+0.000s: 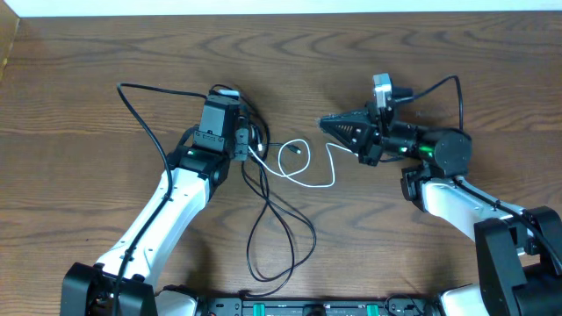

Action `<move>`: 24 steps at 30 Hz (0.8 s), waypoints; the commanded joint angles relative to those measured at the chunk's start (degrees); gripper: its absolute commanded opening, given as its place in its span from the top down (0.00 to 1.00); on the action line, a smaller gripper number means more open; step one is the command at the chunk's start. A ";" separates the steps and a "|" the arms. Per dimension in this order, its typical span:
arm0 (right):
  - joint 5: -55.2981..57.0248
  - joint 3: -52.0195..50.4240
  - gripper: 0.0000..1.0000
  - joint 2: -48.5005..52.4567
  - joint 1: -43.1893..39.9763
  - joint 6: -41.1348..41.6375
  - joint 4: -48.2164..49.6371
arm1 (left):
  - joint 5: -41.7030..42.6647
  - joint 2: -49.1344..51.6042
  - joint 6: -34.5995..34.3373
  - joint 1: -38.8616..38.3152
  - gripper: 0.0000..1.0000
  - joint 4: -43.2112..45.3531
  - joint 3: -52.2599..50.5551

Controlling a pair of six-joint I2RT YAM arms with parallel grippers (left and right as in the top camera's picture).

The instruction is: Untangle cables

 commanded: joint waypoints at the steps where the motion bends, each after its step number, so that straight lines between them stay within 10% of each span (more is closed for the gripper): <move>1: 3.85 0.15 0.75 -0.42 -0.61 -2.27 -6.34 | 16.76 -1.01 4.39 0.15 0.93 2.71 1.49; 5: 7.39 0.15 0.34 -0.42 -0.61 -7.08 -15.17 | 34.64 -3.54 11.93 0.15 0.93 6.93 1.49; 8: 7.52 0.15 0.24 -0.42 -0.55 -10.86 -17.97 | 40.63 -5.60 12.81 0.15 0.93 9.77 1.49; 24: 13.07 0.13 0.15 -0.42 -0.33 -17.88 -29.24 | 55.74 -9.05 12.79 0.13 0.92 18.25 1.49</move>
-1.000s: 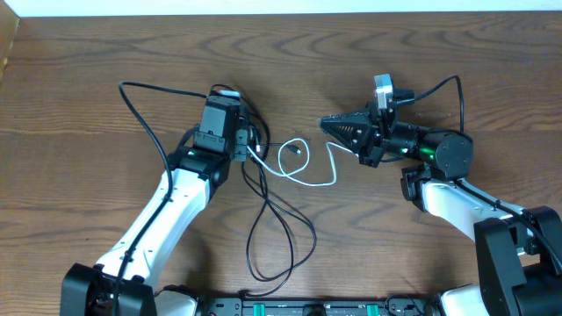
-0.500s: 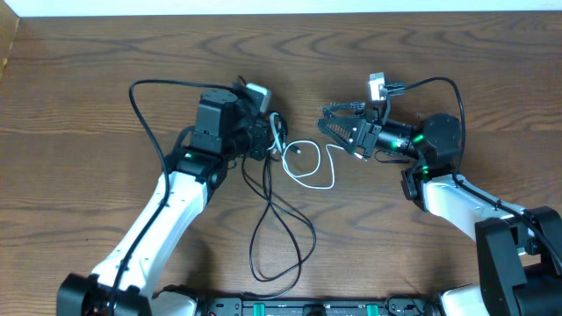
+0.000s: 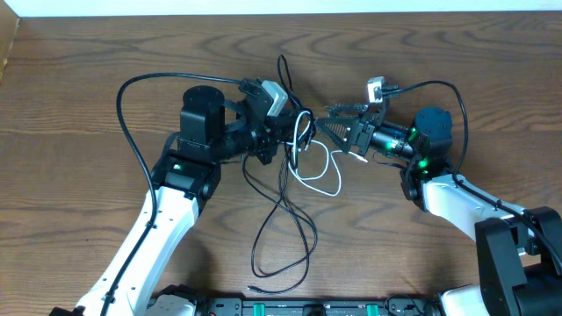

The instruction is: Untangle cables

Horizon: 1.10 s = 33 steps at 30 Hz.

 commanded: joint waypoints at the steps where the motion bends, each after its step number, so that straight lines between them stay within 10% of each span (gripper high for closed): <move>1: 1.55 0.13 0.14 -0.37 -0.02 -1.75 0.59 | 4.46 -0.72 0.76 0.13 0.92 0.20 1.49; 33: 2.62 0.15 0.13 -0.37 1.84 -1.75 3.13 | 5.05 -0.46 -1.18 -7.63 0.92 6.47 1.46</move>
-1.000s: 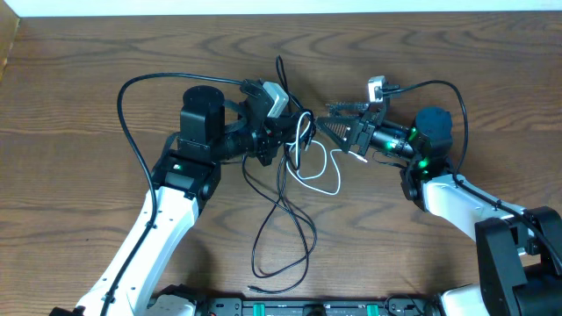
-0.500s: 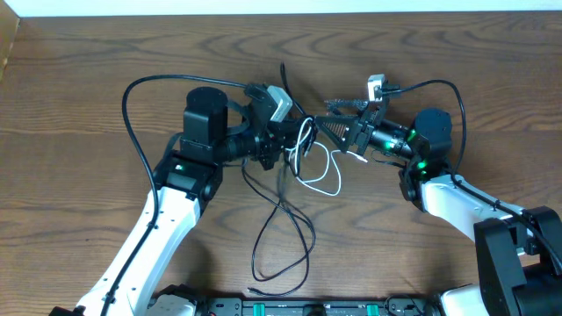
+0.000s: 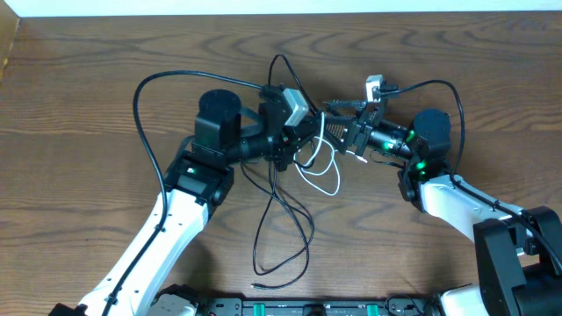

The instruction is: Untangle cables

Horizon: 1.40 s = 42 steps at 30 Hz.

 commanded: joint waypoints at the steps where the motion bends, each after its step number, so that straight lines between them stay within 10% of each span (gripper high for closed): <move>1: 1.51 0.13 0.13 -0.37 0.72 -1.22 -0.13 | 1.62 -0.48 -0.66 -1.75 0.92 0.37 1.46; 8: 1.27 0.15 0.16 -0.37 0.79 -1.20 -0.02 | 1.66 -0.26 -2.19 -2.14 0.92 -0.09 1.46; 11: 1.27 0.15 0.72 -0.37 1.01 -1.22 0.37 | 1.60 -0.26 -2.36 -2.14 0.92 -0.31 1.46; 14: 1.11 0.13 0.99 -0.37 1.09 -1.20 0.31 | -0.15 -0.26 -2.36 -2.14 0.93 -0.04 1.46; 30: -6.38 0.15 0.99 -0.37 1.03 -10.97 0.39 | -44.50 -0.24 -18.97 -1.92 0.92 -3.13 1.46; 42: -21.09 0.13 0.99 -0.37 1.03 -23.98 0.98 | -52.41 -0.20 -22.36 -1.38 0.92 -6.64 1.46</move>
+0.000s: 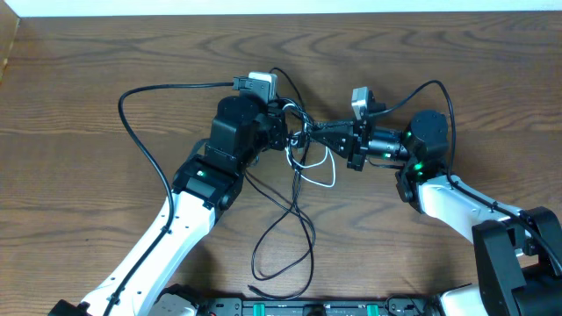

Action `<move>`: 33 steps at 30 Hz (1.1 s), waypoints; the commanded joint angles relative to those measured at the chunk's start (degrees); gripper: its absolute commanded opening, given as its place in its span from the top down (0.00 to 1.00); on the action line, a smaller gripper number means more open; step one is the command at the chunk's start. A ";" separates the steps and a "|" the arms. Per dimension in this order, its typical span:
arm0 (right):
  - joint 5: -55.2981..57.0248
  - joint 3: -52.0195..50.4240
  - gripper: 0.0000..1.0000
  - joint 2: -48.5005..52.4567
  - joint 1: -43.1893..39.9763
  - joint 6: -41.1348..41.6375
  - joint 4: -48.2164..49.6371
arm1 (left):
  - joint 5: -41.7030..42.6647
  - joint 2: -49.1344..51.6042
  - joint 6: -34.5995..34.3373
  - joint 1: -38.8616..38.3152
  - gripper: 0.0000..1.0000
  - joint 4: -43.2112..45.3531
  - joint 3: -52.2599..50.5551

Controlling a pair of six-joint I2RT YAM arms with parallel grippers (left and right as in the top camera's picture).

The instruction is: Untangle cables

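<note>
A thin black cable (283,235) and a shorter white cable (318,172) are knotted together at mid-table. The black one runs in long loops toward the near edge; the white one hangs in a small loop under the grippers. My left gripper (286,132) is raised over the tangle and shut on the black cable, a loop of which stands up behind it. Facing it from the right, my right gripper (309,136) has its fingers drawn together on the white cable at the knot. The two sets of fingertips nearly touch, and the knot itself is partly hidden.
The wooden table (79,70) carries nothing else. The left arm's own black lead (132,105) arcs over the left side, and the right arm's lead (443,92) arcs behind its wrist. A rail (299,307) runs along the near edge.
The left wrist has turned and drawn back left, its camera now at the top. The right gripper has reached further left and narrowed its fingers onto the white cable beside the left fingertips.
At first the left gripper was down on the tangle and the right one waited apart on the right. Then the left held the cables lifted toward the right gripper. Later both met over the knot, with the right fingers spread around the white loop, where they now grip.
</note>
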 commanded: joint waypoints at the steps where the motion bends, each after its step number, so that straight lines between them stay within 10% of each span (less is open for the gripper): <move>1: -8.79 0.11 0.99 -0.13 0.00 -4.72 0.07 | -7.74 -0.48 -2.19 1.57 0.92 0.70 1.46; 25: -10.12 0.11 0.95 -0.13 -0.57 -9.68 -3.06 | -3.80 -0.50 -2.16 1.73 0.92 1.03 1.46; 33: 3.10 0.11 0.45 -0.13 -0.72 1.79 -3.61 | 3.48 -0.48 -2.19 1.73 0.93 0.81 1.46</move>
